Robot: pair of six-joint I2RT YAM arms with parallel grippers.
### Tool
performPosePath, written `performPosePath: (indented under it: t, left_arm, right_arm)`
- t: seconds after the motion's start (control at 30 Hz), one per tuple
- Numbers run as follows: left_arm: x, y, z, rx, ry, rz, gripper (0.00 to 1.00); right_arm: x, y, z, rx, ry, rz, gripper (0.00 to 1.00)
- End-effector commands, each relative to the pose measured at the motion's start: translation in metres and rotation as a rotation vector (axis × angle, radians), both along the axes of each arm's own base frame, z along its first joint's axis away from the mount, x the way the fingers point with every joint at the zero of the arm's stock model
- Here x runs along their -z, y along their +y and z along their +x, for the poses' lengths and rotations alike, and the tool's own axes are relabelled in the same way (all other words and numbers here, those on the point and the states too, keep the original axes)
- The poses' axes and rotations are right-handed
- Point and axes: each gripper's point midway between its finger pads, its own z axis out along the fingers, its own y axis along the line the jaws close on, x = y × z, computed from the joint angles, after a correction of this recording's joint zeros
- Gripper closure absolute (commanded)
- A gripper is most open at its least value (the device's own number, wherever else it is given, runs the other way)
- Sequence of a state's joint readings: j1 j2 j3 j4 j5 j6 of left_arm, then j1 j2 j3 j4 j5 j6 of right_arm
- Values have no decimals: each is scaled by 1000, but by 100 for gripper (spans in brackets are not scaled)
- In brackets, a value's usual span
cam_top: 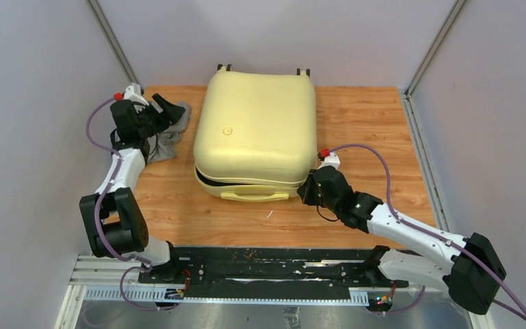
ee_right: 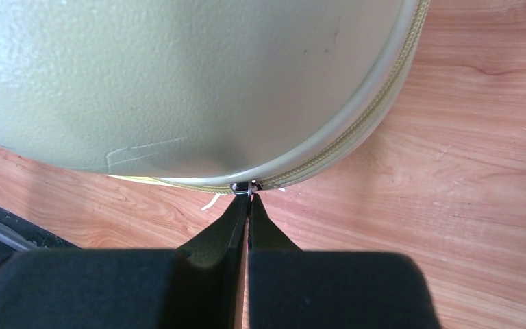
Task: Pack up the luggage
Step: Zip the luggage at the center of the board.
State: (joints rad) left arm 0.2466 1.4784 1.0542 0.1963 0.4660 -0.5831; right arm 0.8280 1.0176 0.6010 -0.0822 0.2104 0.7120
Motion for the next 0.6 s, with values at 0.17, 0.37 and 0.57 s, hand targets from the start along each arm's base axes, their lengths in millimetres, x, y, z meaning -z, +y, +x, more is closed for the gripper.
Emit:
performPosePath:
  t: [0.17,0.37,0.57]
  left_arm:
    - [86,-55,-70,176,240,-62,20]
    - [69,-106,-75,325,179,-190,25]
    - [43,-134,-79,416,138,-258,34]
  right_arm:
    - [-26,-2,16,37,-73,31,100]
    - [-31,-2,14,27,-73,38,100]
    - [-30,-2,12,21,-65,32,100]
